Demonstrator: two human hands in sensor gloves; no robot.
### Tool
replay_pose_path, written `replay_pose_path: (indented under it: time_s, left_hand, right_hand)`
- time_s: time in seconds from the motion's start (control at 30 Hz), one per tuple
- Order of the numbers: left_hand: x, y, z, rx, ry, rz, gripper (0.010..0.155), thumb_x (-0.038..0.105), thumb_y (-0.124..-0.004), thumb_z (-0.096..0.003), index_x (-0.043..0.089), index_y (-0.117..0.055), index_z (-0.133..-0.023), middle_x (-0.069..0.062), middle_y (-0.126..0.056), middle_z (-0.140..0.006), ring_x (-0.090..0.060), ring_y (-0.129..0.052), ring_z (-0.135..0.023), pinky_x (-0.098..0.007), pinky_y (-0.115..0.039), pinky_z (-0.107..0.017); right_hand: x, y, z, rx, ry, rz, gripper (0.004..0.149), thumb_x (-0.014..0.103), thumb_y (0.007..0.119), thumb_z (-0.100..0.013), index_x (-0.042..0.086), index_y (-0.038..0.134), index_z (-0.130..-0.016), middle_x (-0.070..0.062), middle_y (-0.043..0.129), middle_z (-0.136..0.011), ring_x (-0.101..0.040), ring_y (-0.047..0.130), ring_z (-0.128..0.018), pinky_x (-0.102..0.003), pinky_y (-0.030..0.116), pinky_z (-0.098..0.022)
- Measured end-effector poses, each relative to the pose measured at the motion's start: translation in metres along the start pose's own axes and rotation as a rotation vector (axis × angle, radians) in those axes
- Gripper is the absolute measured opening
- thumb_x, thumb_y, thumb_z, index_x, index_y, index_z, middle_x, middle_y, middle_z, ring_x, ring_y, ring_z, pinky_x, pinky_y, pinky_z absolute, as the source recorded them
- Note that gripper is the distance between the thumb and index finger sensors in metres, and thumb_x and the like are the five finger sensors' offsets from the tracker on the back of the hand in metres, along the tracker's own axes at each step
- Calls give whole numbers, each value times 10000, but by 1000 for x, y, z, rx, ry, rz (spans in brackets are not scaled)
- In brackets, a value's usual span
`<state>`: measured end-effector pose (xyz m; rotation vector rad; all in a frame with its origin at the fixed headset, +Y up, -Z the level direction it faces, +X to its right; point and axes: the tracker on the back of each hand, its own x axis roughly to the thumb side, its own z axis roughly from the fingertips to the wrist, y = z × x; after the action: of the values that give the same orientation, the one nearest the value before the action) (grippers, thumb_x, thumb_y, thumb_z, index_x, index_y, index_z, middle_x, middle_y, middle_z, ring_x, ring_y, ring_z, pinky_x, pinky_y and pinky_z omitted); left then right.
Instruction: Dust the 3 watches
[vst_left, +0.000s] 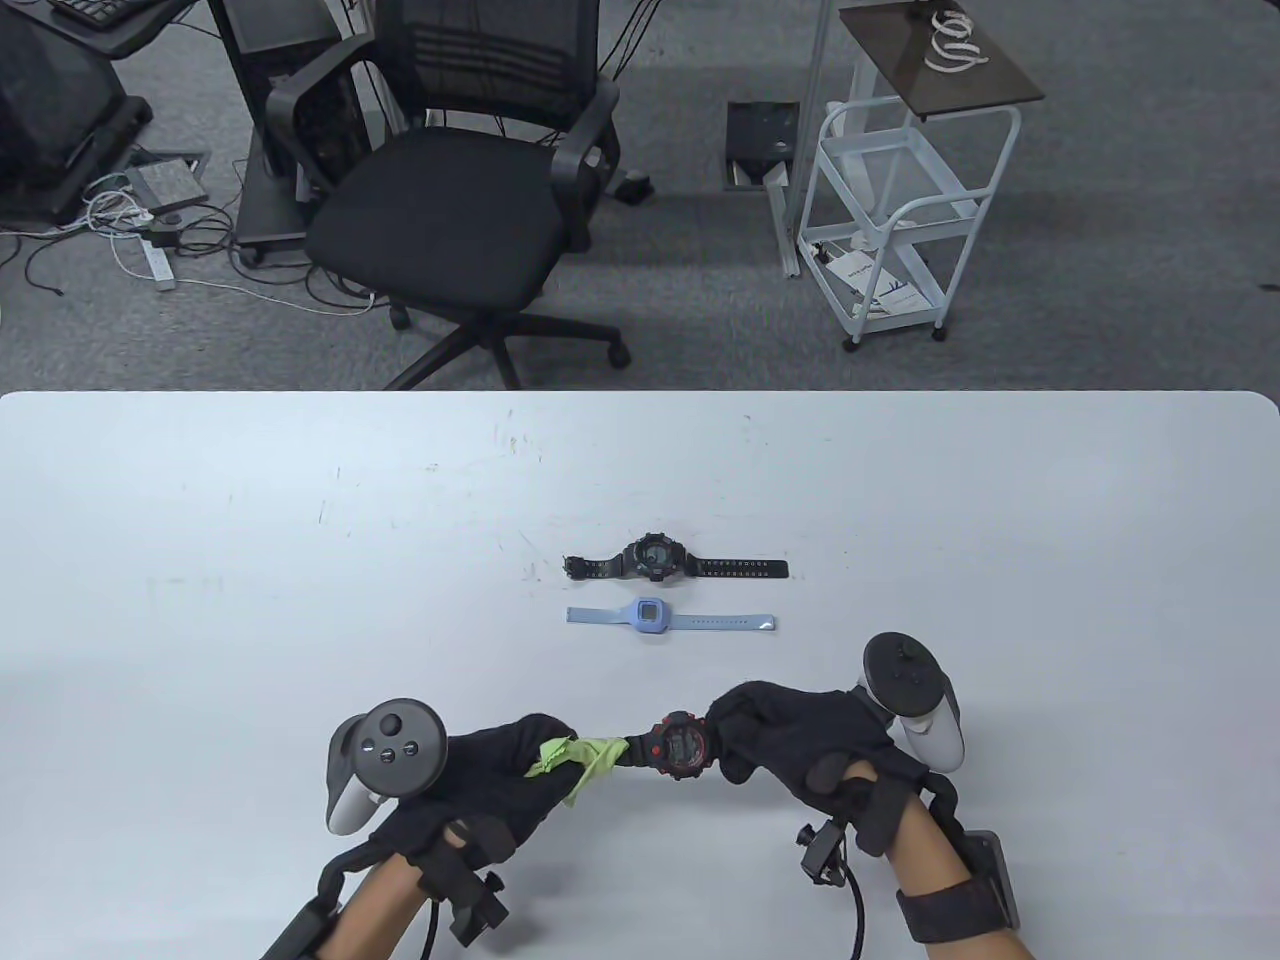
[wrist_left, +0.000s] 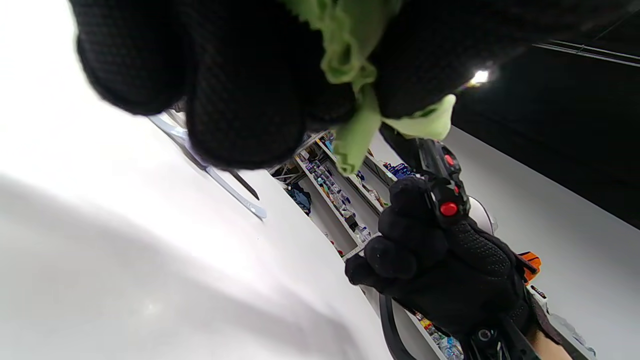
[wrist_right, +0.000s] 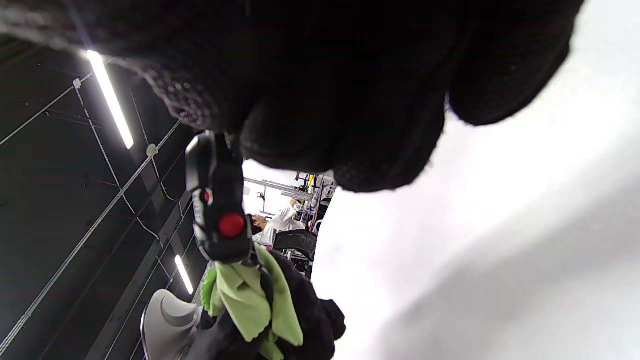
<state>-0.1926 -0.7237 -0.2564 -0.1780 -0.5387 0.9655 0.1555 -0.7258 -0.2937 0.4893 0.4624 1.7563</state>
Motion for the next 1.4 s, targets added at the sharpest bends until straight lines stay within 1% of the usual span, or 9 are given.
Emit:
replay_pose_path:
  time_s: [0.17,0.27,0.47,0.7,0.83,1.0,1.13,1.3,1.4]
  left_hand:
    - [1,2,0,4,-8,-21,466,422,-917,-466,76,-931,-777,-108,-1016,-564,-238,-1065,-323,-565,-870,-451]
    - [1,4,1,51,-9,-29,447,461,-940,-459,96,-959,-717,-90,-1023,-515,-225,-1060,-285,-558,-879,-434]
    - [-2,3,0,38,4,4,481,367,-909,-472,111,-881,-878,-126,-991,-664,-264,-1067,-368,-579,-855,-468]
    - [-1,7,2,75,9,-28,442,463,-938,-459,104,-955,-717,-76,-1015,-519,-221,-1055,-286,-556,-877,-436]
    - [-3,7,2,66,25,-3,475,391,-910,-470,111,-888,-854,-113,-991,-656,-259,-1067,-369,-575,-857,-467]
    - [-3,9,3,80,23,-34,446,452,-924,-462,108,-945,-745,-86,-1012,-551,-231,-1059,-311,-561,-872,-446]
    - [-3,7,2,84,35,-7,480,371,-899,-470,99,-873,-866,-125,-982,-674,-262,-1066,-375,-577,-854,-470]
    - [-4,11,4,109,41,-38,451,460,-924,-460,102,-944,-732,-81,-1012,-535,-222,-1058,-296,-556,-876,-438]
    - [-3,11,4,99,37,-24,458,416,-903,-466,106,-909,-802,-112,-991,-623,-254,-1063,-366,-575,-855,-469]
  right_hand:
    - [-1,0,0,-2,3,-2,471,425,813,-458,147,913,-825,-33,1035,-603,-252,1051,-541,-593,779,-515]
    - [-2,-1,0,-7,5,-10,471,425,814,-458,146,914,-825,-33,1036,-602,-251,1050,-541,-594,778,-515]
    - [-2,-1,0,-4,4,-16,471,425,811,-459,148,912,-827,-33,1035,-604,-251,1050,-543,-593,777,-516]
    - [-4,-2,0,-5,8,-21,472,425,810,-460,147,912,-827,-34,1034,-606,-252,1049,-544,-594,776,-516]
    - [-4,-2,1,-7,7,-22,472,425,809,-460,148,909,-829,-33,1034,-607,-253,1048,-545,-594,775,-518]
    - [-4,-3,1,-8,6,-18,473,425,810,-459,148,911,-828,-34,1035,-606,-253,1048,-546,-595,775,-517]
    - [-5,-3,1,-10,7,-28,473,425,809,-460,149,908,-831,-34,1033,-608,-253,1047,-547,-595,774,-519]
    - [-5,-5,2,-18,9,-29,472,424,811,-460,145,913,-827,-35,1035,-605,-255,1048,-545,-596,775,-517]
    - [-5,-5,2,-17,9,-30,473,424,810,-460,147,910,-830,-36,1035,-606,-255,1048,-545,-595,775,-517]
